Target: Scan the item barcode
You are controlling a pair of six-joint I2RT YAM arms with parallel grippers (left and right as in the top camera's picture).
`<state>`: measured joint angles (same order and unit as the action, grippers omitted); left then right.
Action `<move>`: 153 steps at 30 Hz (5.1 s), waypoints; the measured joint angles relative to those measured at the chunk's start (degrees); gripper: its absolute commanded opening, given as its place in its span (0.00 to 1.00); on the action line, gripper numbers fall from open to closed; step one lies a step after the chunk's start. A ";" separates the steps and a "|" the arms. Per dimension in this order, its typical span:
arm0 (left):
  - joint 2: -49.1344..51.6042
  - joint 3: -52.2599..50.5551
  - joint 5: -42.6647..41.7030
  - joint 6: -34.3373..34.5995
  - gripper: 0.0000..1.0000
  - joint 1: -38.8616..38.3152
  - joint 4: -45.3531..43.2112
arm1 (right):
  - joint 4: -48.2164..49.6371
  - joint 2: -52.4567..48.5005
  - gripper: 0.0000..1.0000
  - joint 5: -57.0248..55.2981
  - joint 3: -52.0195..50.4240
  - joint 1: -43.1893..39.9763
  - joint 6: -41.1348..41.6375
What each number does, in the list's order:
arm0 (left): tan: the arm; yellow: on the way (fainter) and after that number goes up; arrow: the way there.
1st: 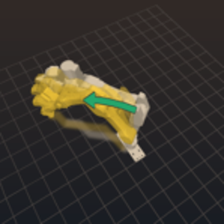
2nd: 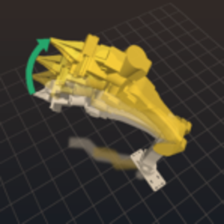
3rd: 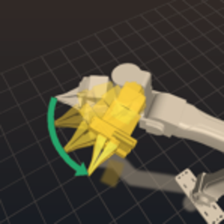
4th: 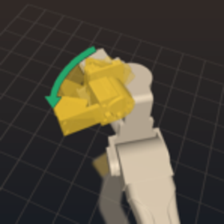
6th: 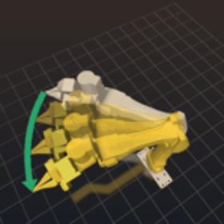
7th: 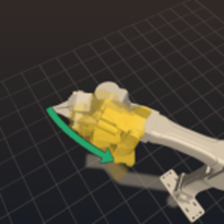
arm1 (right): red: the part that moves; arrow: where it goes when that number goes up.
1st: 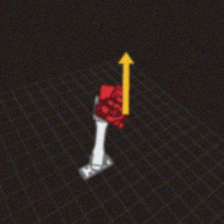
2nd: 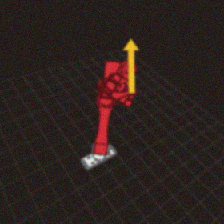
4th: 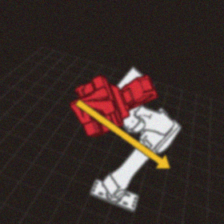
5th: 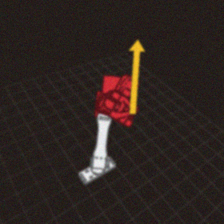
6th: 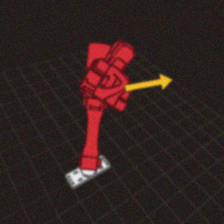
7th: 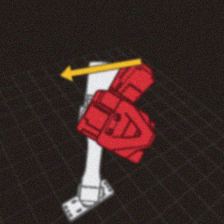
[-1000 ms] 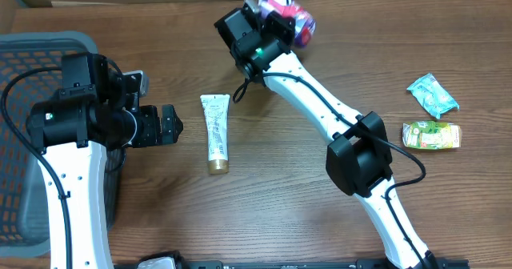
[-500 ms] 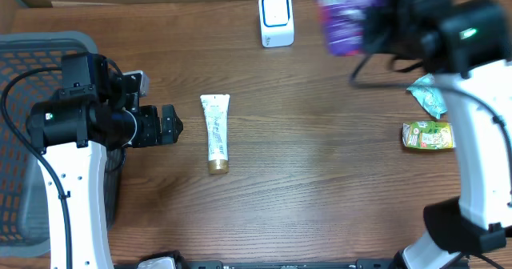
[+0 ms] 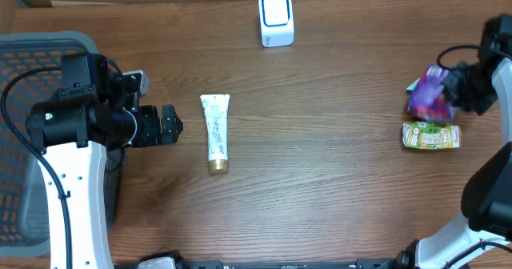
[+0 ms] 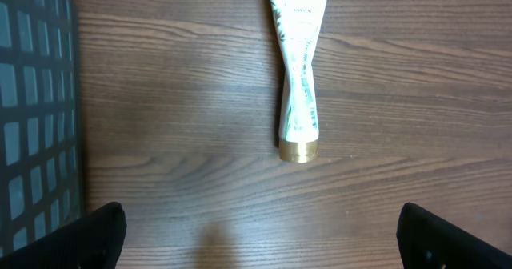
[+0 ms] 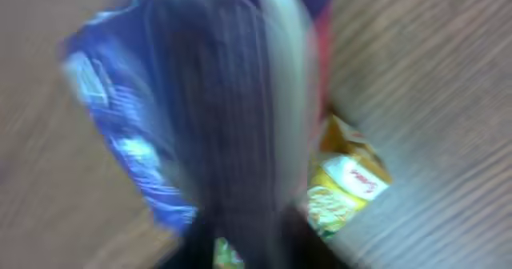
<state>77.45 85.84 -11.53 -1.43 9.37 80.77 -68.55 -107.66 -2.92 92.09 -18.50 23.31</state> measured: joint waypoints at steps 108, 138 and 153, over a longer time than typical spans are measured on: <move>0.00 0.00 -0.02 0.00 1.00 0.00 0.00 | 5.29 -5.46 0.43 20.13 -4.76 49.09 -10.71; 0.00 0.00 0.00 0.00 1.00 0.00 0.00 | 17.53 -5.46 0.57 13.07 -8.04 29.64 -3.61; 0.00 0.00 0.00 0.00 1.00 0.00 -0.02 | 15.52 -5.33 0.48 28.48 -15.13 35.60 3.69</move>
<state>77.45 85.84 -11.53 -1.43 9.37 80.75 -53.04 -112.99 25.56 76.97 17.10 27.00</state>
